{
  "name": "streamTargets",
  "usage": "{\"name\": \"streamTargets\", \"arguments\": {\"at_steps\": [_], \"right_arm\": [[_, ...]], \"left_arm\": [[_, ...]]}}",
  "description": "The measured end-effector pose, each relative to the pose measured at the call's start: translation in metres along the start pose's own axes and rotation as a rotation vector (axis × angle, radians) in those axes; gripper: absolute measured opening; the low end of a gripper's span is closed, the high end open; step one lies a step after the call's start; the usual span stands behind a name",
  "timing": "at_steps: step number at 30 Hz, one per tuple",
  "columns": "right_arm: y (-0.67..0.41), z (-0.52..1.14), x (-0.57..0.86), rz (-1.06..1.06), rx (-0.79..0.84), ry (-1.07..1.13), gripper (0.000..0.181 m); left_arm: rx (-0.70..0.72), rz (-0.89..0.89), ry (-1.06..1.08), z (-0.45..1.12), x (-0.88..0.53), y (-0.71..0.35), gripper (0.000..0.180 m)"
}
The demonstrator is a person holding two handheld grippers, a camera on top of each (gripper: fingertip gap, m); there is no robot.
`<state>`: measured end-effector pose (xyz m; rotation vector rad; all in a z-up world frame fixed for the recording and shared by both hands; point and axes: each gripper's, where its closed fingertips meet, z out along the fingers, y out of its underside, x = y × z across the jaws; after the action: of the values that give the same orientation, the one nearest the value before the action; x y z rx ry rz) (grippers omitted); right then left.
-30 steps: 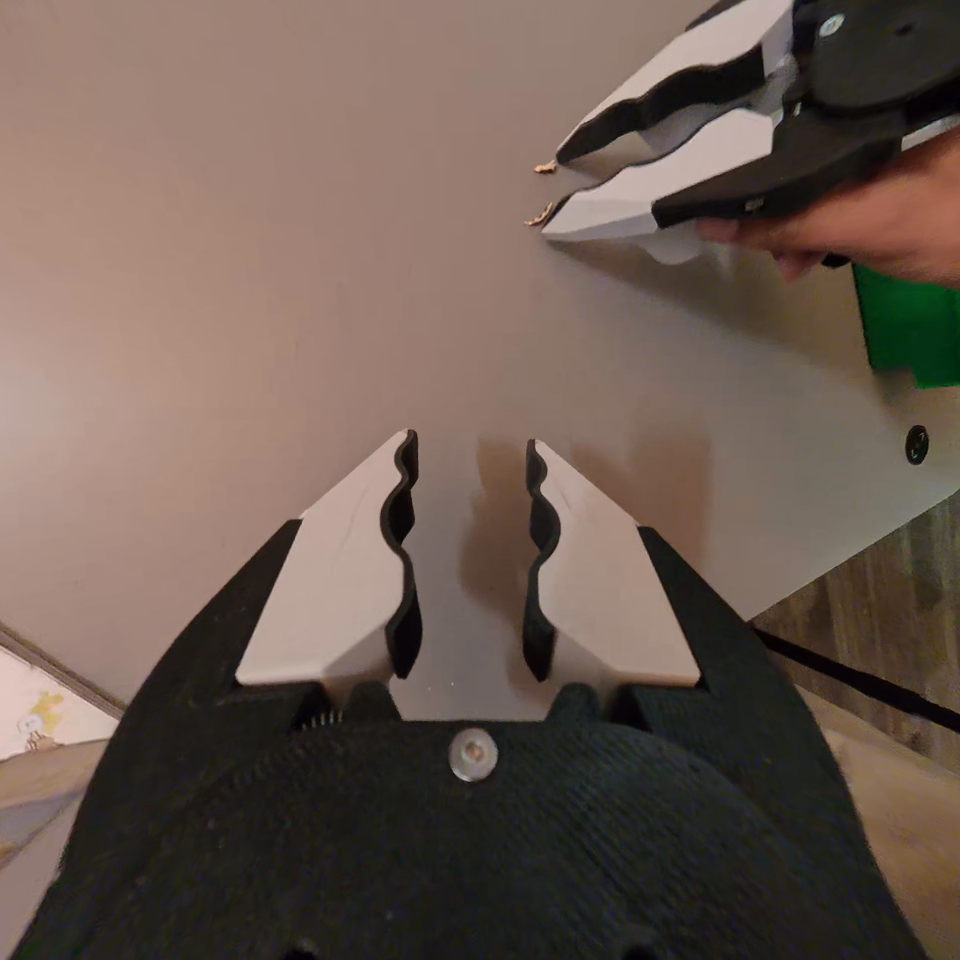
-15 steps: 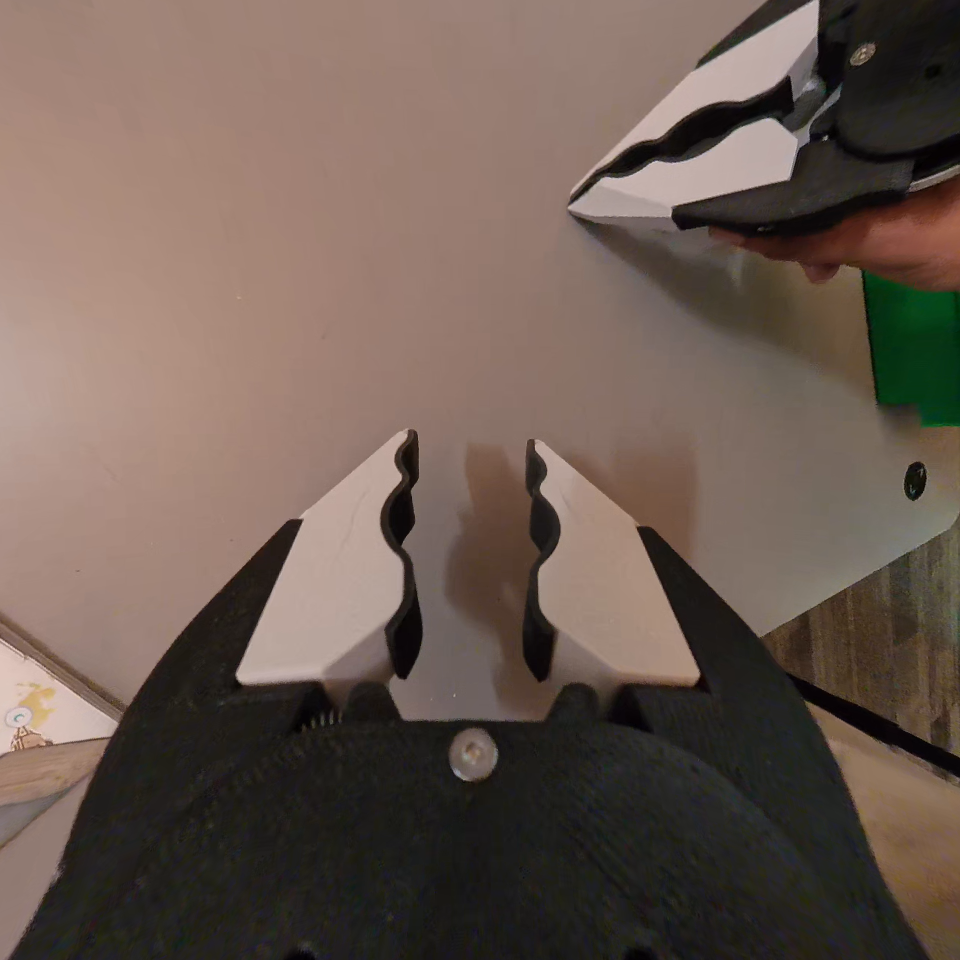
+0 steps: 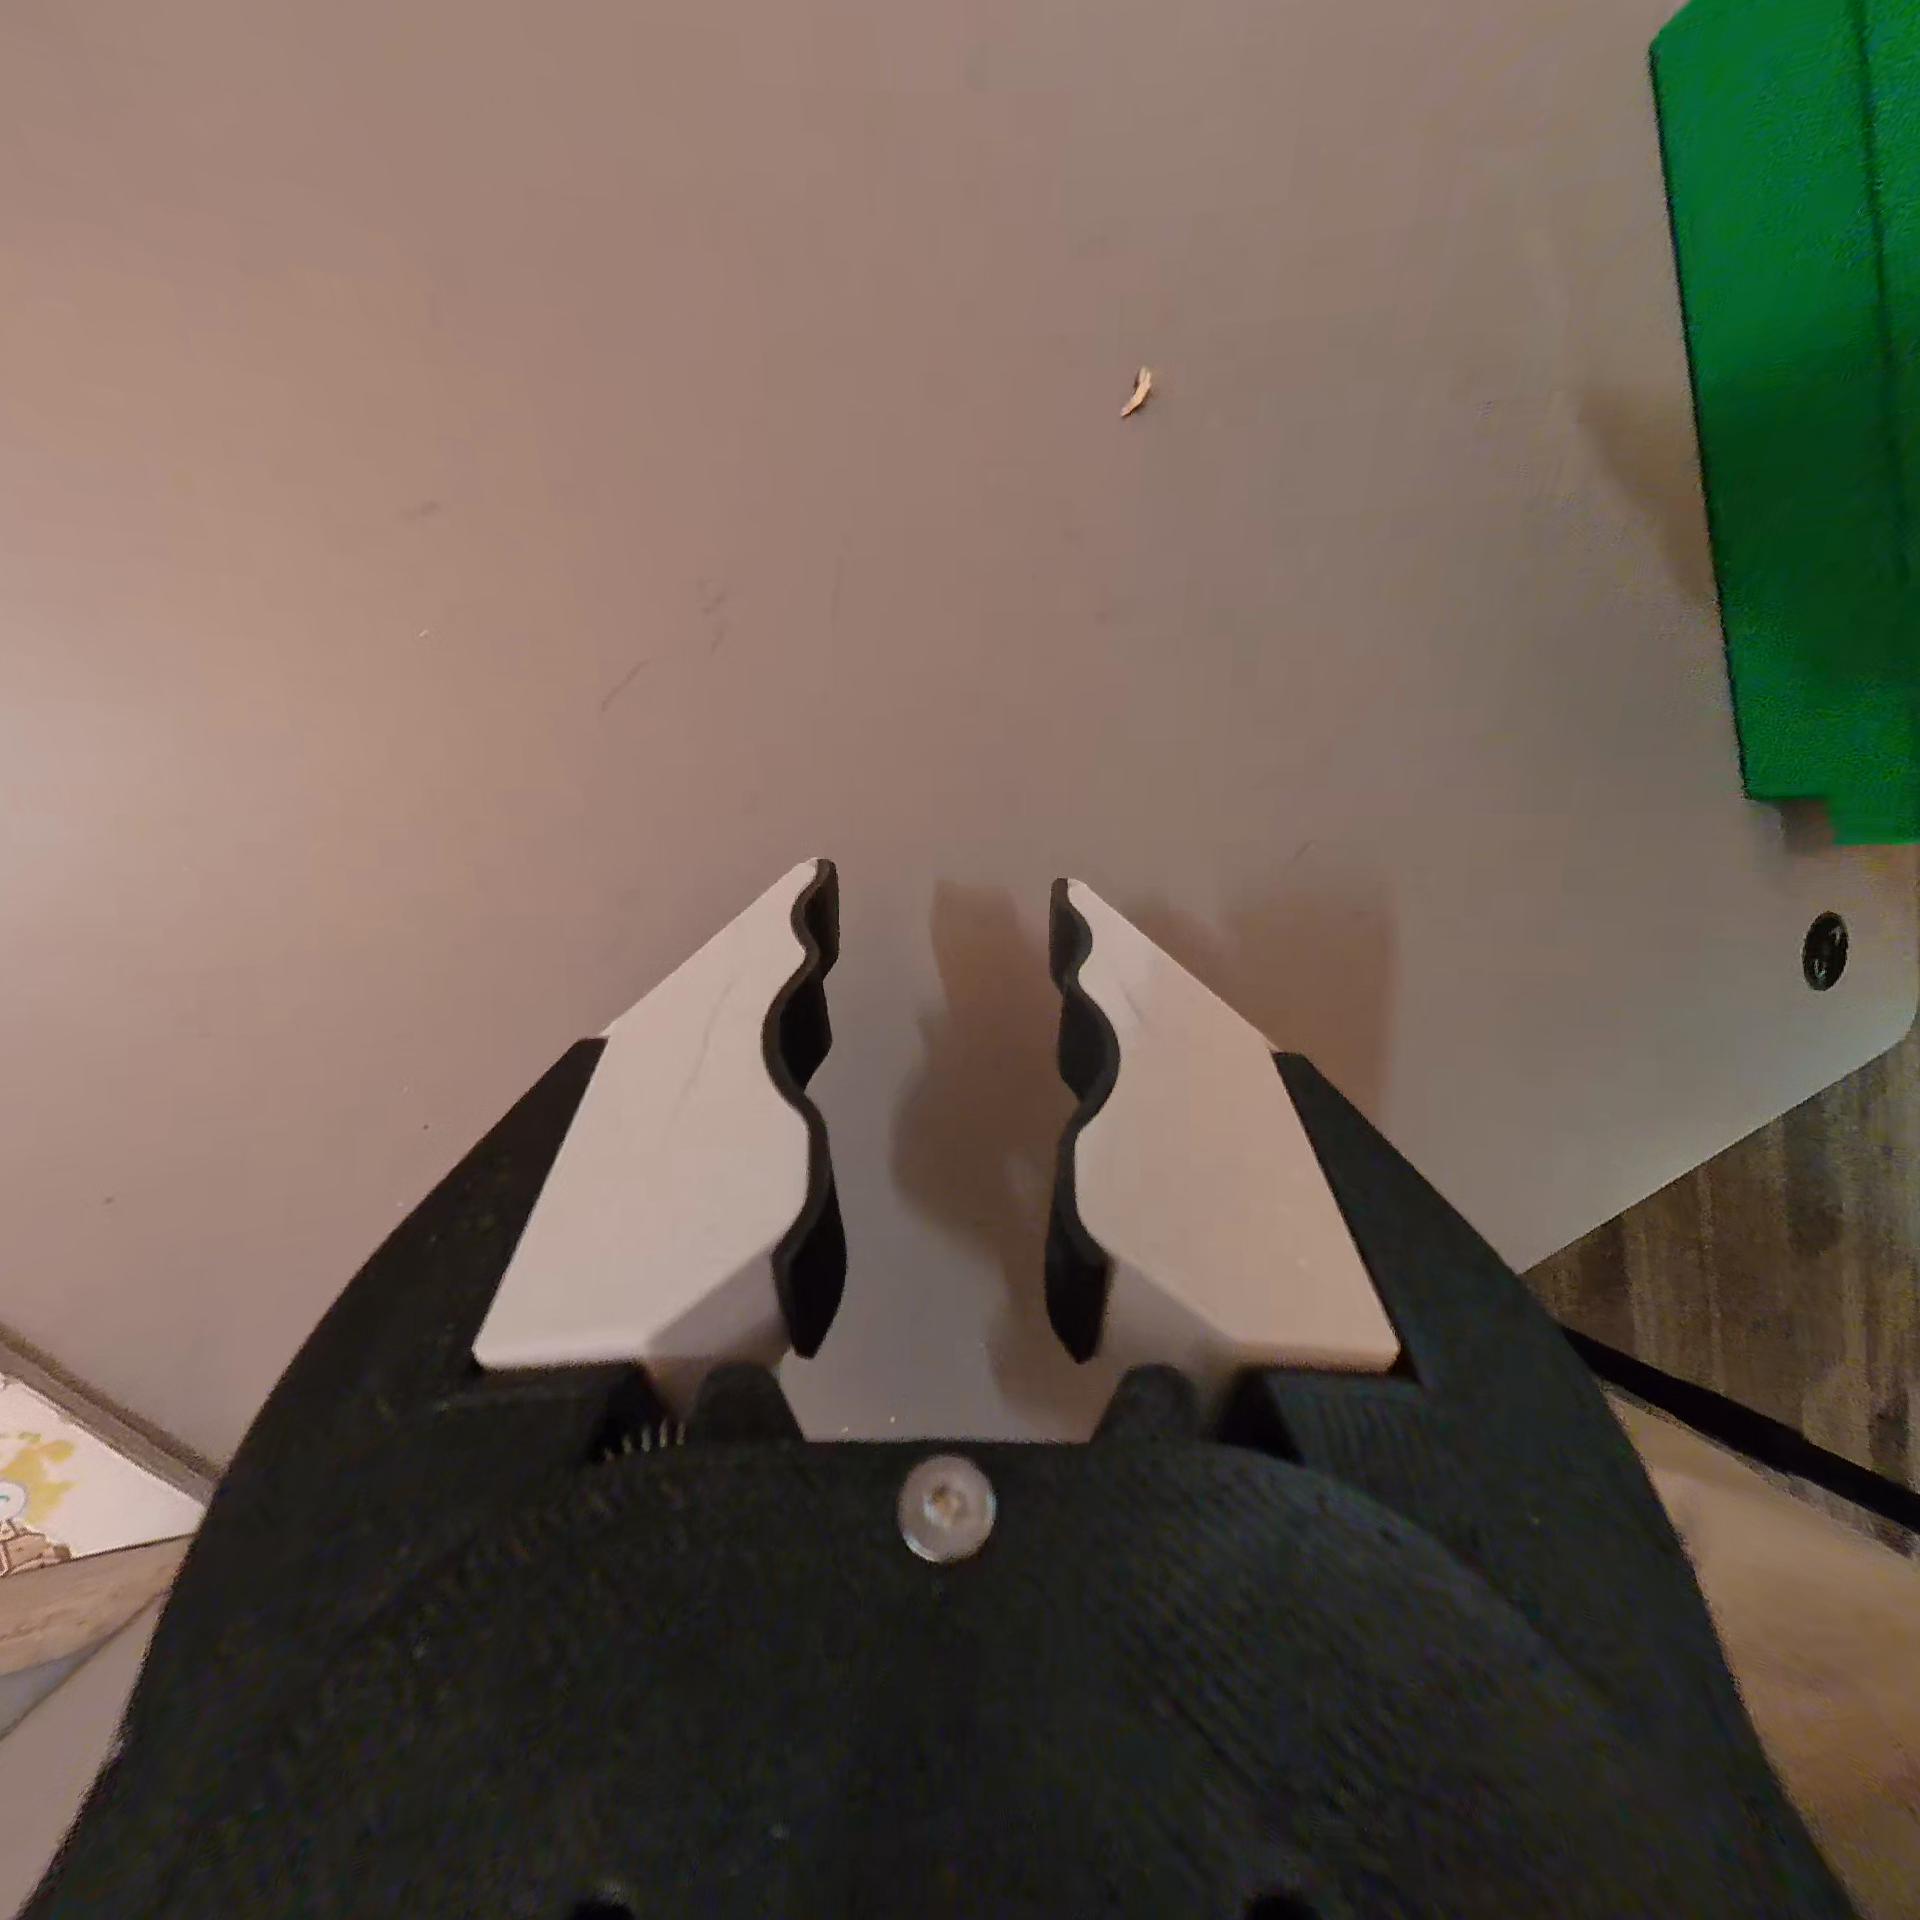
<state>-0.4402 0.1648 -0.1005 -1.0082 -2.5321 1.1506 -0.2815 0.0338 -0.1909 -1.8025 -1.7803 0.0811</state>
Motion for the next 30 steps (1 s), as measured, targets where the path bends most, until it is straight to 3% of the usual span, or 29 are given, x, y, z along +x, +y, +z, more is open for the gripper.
{"name": "streamTargets", "arguments": {"at_steps": [4,8,10,11,15,18,26,30], "right_arm": [[0.000,-0.087,0.067,0.166,0.102,0.245,0.000],[0.078,-0.140,0.141,0.409,0.032,0.419,0.000],[0.098,-0.146,0.148,0.503,-0.031,0.363,0.038],[0.093,-0.155,0.151,0.511,-0.004,0.356,0.047],[0.071,-0.204,0.176,0.540,0.146,0.454,0.042],[0.077,-0.225,0.179,0.604,0.211,0.445,0.043],[0.149,-0.248,0.161,0.758,0.176,0.390,0.040],[0.167,-0.256,0.158,0.808,0.187,0.359,0.038]], "left_arm": [[-0.005,0.023,0.016,0.009,0.010,-0.007,0.033],[-0.004,0.099,0.030,0.032,0.025,-0.029,0.032],[-0.016,0.174,-0.016,0.047,0.025,-0.046,0.033],[-0.010,0.187,-0.047,0.052,0.021,-0.057,0.033],[-0.008,0.103,-0.025,0.066,0.022,-0.085,0.036],[-0.055,0.162,-0.037,0.080,0.027,-0.082,0.036],[-0.064,0.242,-0.080,0.109,0.050,-0.074,0.033],[-0.050,0.282,-0.151,0.124,0.050,-0.081,0.019]]}}
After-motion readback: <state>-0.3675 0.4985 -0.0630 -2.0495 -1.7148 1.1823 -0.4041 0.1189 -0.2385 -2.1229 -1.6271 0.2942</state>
